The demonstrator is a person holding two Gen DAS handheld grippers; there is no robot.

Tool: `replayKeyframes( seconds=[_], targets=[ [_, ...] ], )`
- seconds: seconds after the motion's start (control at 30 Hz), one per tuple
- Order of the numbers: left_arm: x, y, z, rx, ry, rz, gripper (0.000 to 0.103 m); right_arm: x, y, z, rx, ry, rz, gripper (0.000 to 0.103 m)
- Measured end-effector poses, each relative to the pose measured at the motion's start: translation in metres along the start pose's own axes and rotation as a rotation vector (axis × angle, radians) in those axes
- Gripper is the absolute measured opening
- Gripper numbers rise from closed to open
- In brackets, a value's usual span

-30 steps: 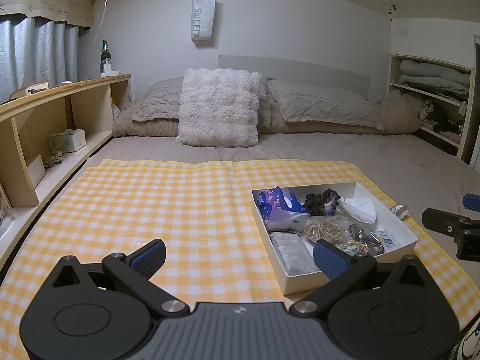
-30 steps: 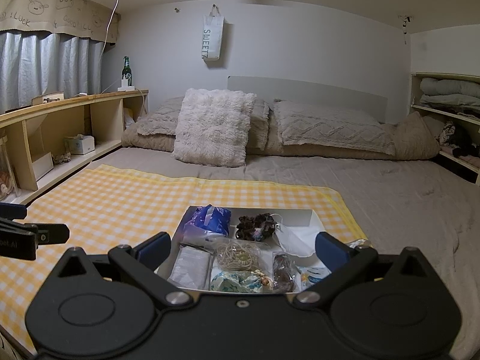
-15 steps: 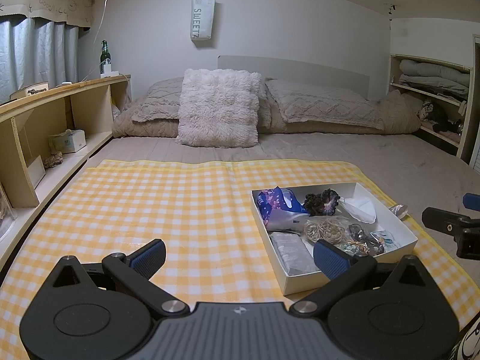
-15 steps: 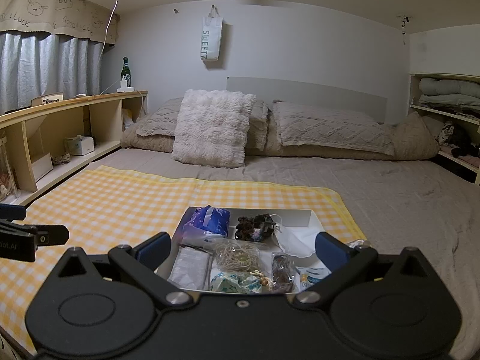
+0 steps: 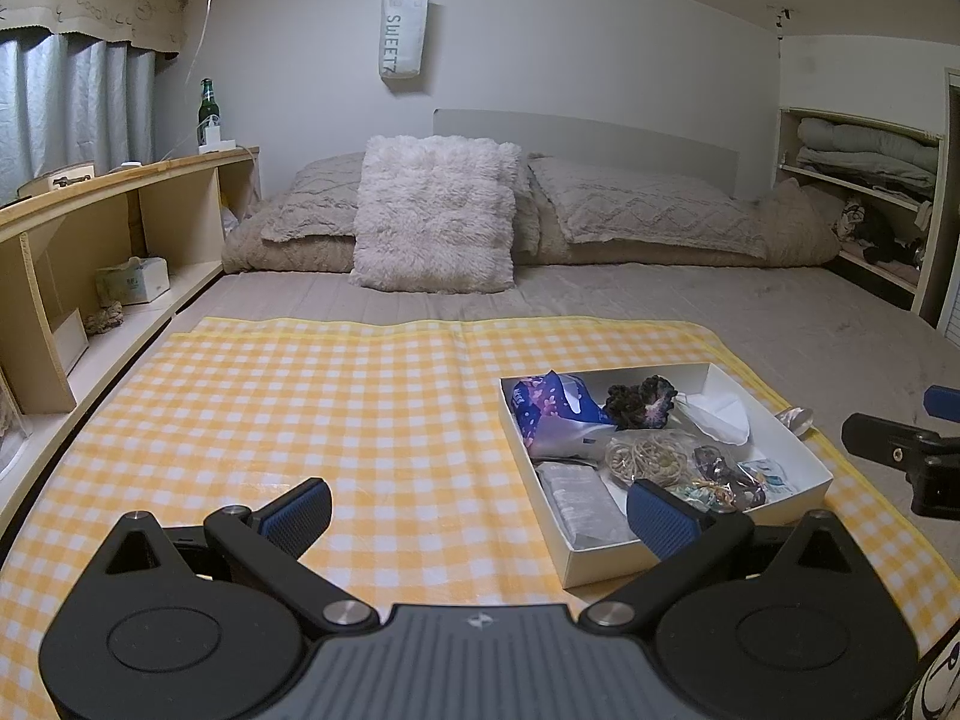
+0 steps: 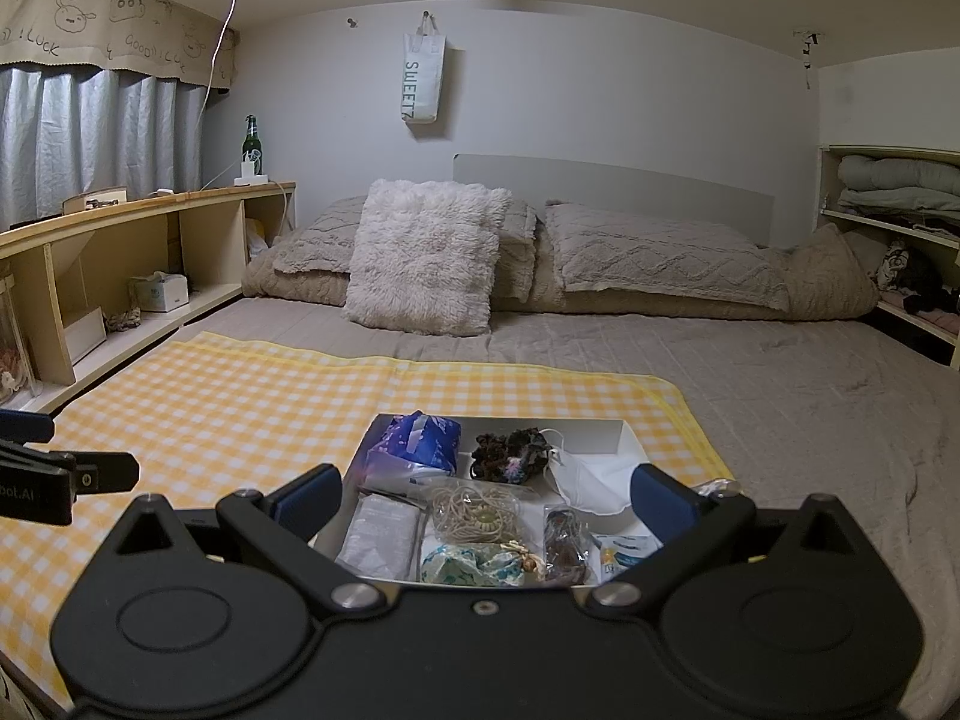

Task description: Organize soft objects

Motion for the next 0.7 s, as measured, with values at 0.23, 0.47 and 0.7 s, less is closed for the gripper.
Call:
replayKeyframes(
  seconds=[0.23,0.47,0.7],
  targets=[
    [0.0000,-0.0001,-0.0001,0.000,0.000,0.001,0.103,-0.0007,0.0003,-0.0004,0.000,-0.001,0.000,0.103],
    [0.0000,0.0000,0.0001,-0.001,0.001,0.002,0.103,-0.0004,-0.0002,-0.0019,0.000,0.000,0.000,0.103],
    [-0.0001,-0.0003,0.0002,-0.001,0.001,0.002,0.103,-0.0005,-0.0001,-0.0022,0.000,0.000,0.000,0.103]
  ],
)
Point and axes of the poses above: each gripper's, at about its wrist camera, not at the fingertips, and z roughly the way its jaws point, x to its right, y to its underside, the point moved 6 cm from there along z, roughly the way its jaws point, and after that the axes turned 11 degrees about y, right-handed, at the moved point
